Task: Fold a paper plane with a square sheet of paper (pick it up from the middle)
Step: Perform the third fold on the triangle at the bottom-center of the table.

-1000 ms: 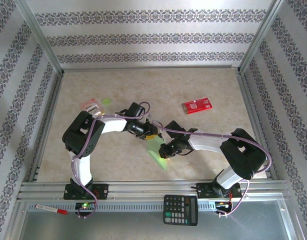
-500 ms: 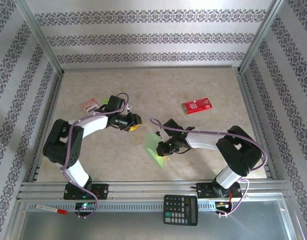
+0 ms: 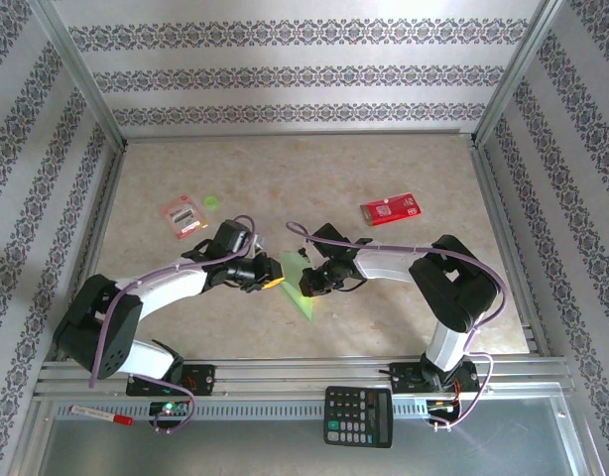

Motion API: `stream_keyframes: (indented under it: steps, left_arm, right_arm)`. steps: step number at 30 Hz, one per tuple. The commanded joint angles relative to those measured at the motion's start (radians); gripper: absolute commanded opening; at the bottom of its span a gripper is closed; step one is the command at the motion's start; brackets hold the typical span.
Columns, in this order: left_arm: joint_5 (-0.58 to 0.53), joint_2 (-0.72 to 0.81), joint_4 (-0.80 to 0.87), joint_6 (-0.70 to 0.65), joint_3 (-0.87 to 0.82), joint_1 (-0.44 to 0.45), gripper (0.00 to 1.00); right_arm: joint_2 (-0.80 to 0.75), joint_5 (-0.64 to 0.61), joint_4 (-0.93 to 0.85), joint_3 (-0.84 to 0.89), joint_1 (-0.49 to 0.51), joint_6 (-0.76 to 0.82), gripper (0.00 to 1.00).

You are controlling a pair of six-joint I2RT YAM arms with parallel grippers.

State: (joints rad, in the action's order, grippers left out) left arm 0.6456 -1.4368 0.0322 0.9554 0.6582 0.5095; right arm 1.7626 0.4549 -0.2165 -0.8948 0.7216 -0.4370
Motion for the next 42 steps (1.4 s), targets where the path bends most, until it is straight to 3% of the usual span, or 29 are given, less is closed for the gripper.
stream_keyframes:
  steps: [1, 18, 42]
  left_arm:
    - [-0.004, -0.063, -0.138, 0.070, 0.003, 0.034, 0.17]
    - [-0.004, -0.216, -0.135, 0.028, 0.040, 0.059, 0.14]
    - [-0.052, -0.246, -0.038, -0.071, 0.032, 0.056, 0.14]
  right_arm:
    - [0.043, -0.038, -0.031, 0.011, -0.011, 0.023, 0.00]
    - [0.038, -0.039, -0.026, 0.027, -0.011, 0.021, 0.00]
    - [0.044, -0.038, -0.027, 0.041, -0.008, 0.028, 0.00]
